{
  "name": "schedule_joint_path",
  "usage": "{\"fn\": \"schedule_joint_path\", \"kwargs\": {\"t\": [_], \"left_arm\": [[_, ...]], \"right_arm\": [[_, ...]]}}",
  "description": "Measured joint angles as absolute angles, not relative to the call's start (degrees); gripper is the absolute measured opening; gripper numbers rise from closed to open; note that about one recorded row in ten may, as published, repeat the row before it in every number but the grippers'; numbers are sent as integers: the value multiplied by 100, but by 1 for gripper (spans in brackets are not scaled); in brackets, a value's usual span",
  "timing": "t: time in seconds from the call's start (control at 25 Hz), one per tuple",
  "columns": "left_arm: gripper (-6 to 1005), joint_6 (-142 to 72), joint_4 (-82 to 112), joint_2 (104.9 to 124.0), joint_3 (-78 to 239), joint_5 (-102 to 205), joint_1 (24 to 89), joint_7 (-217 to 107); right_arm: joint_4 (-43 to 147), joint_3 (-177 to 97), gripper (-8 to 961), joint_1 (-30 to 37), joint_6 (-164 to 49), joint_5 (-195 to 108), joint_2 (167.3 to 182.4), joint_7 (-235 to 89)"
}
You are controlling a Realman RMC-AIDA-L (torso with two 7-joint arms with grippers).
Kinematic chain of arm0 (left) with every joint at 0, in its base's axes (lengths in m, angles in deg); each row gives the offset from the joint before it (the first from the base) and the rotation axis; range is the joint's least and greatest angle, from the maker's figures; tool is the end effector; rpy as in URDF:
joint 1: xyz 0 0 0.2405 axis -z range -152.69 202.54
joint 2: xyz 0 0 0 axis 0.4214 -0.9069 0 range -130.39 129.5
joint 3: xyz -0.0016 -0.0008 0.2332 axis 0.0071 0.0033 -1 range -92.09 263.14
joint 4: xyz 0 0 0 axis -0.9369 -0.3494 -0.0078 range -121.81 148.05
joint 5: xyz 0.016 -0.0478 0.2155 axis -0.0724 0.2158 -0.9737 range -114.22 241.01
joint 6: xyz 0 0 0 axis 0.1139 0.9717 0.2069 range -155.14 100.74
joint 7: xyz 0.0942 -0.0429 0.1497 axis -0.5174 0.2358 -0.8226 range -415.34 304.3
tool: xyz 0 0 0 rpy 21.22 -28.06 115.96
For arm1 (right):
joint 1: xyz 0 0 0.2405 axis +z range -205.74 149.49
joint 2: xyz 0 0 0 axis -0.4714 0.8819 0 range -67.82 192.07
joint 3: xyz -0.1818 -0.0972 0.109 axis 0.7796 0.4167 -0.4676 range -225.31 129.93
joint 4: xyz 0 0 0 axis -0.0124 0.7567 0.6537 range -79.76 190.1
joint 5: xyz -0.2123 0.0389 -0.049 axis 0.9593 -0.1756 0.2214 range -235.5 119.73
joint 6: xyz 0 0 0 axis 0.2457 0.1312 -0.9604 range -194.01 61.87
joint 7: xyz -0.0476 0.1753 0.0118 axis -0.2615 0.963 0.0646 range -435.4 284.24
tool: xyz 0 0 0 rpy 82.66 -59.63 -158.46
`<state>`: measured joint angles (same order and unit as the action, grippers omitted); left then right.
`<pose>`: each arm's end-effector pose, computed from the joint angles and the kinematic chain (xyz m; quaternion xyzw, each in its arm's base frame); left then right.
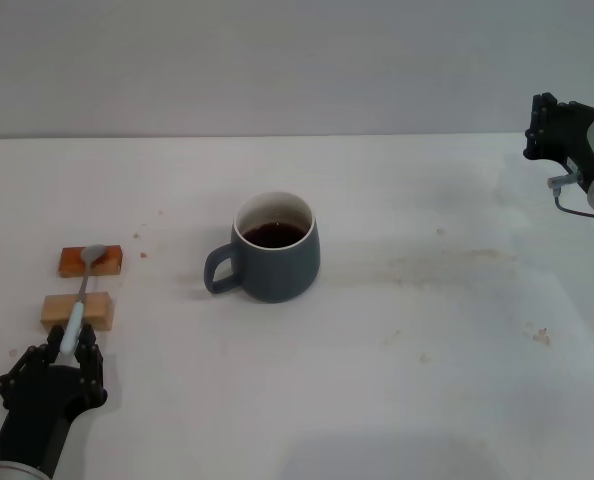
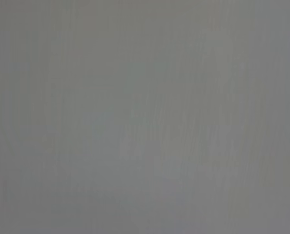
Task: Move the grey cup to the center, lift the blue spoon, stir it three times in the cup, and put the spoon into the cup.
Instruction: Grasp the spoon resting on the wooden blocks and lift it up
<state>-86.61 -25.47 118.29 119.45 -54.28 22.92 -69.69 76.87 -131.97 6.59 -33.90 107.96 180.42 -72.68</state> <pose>-0.3251 0.2449 -0.0838 -0.6759 -0.3486 -0.2267 0.6084 0.2671 0.4616 -0.0180 -0.7518 0.2316 0.1852 0.5889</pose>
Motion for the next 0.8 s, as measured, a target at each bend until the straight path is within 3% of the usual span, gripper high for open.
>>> {"fn": "schedule_joint_path", "kwargs": {"t": [0.8], "left_arm": [[199, -8656, -2555, 11829, 11883, -5226, 2315, -6979]], "right_arm": [[8027, -13198, 38, 469, -3528, 10866, 18042, -7268]]}}
